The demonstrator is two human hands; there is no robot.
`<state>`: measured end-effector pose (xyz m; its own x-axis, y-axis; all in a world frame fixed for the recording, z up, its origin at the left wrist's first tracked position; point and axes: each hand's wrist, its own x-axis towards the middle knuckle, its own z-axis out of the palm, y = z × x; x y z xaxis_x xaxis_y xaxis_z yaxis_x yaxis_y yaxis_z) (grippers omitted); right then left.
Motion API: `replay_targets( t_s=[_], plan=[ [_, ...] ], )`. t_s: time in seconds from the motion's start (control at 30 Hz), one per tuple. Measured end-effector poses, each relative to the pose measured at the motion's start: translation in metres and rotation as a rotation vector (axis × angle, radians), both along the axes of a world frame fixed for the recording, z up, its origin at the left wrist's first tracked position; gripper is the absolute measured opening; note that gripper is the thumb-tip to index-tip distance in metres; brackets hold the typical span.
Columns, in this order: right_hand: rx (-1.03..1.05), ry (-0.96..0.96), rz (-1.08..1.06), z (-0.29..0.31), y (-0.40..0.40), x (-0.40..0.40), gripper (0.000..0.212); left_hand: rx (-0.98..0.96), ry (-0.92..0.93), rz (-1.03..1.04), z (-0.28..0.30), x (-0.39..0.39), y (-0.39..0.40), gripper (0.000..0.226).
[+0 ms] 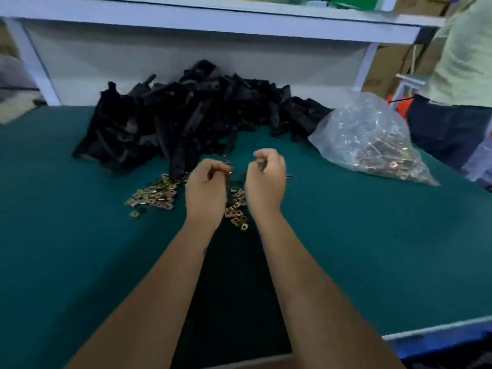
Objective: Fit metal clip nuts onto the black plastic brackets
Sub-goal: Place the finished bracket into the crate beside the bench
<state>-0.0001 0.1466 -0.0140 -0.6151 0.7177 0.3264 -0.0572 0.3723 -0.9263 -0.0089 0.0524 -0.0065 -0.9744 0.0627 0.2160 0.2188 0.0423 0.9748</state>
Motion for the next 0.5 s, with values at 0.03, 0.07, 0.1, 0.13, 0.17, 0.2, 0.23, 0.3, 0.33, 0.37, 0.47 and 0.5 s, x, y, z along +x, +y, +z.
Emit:
replay_targets(
  t_s=[0.03,0.07,0.1,0.13,0.17,0.2,0.23,0.3,0.33,0.37,0.47,0.5],
  plan=[
    [0.024,-0.034,0.021,-0.005,0.000,-0.004,0.018,-0.055,0.022,0.057,-0.002,-0.007,-0.009,0.031],
    [0.051,-0.066,0.062,-0.008,-0.001,-0.007,0.017,-0.121,0.051,0.105,-0.004,-0.013,-0.018,0.031],
    [0.089,-0.116,0.096,-0.009,-0.004,-0.009,0.017,-0.208,0.101,0.155,-0.007,-0.019,-0.025,0.029],
    [0.102,-0.163,0.126,-0.011,-0.004,-0.012,0.016,-0.317,0.168,0.208,-0.010,-0.026,-0.031,0.028],
    [0.107,-0.207,0.154,-0.013,0.000,-0.015,0.015,-0.446,0.227,0.254,-0.014,-0.033,-0.035,0.027],
    [0.108,-0.255,0.182,-0.015,0.004,-0.019,0.015,-0.578,0.249,0.280,-0.016,-0.040,-0.038,0.026],
    [0.114,-0.296,0.200,-0.016,0.006,-0.020,0.014,-0.705,0.220,0.279,-0.018,-0.045,-0.039,0.026],
    [0.131,-0.341,0.205,-0.017,0.007,-0.024,0.014,-0.920,0.102,0.208,-0.020,-0.051,-0.039,0.034],
    [0.136,-0.354,0.207,-0.018,0.007,-0.025,0.015,-0.995,0.056,0.164,-0.021,-0.054,-0.037,0.039],
    [0.141,-0.360,0.210,-0.018,0.006,-0.026,0.016,-1.045,0.031,0.131,-0.023,-0.056,-0.036,0.043],
    [0.140,-0.362,0.202,-0.018,0.006,-0.025,0.017,-1.084,0.019,0.116,-0.025,-0.057,-0.035,0.053],
    [0.133,-0.357,0.202,-0.017,0.005,-0.024,0.017,-1.074,0.027,0.133,-0.025,-0.057,-0.035,0.055]
  ],
)
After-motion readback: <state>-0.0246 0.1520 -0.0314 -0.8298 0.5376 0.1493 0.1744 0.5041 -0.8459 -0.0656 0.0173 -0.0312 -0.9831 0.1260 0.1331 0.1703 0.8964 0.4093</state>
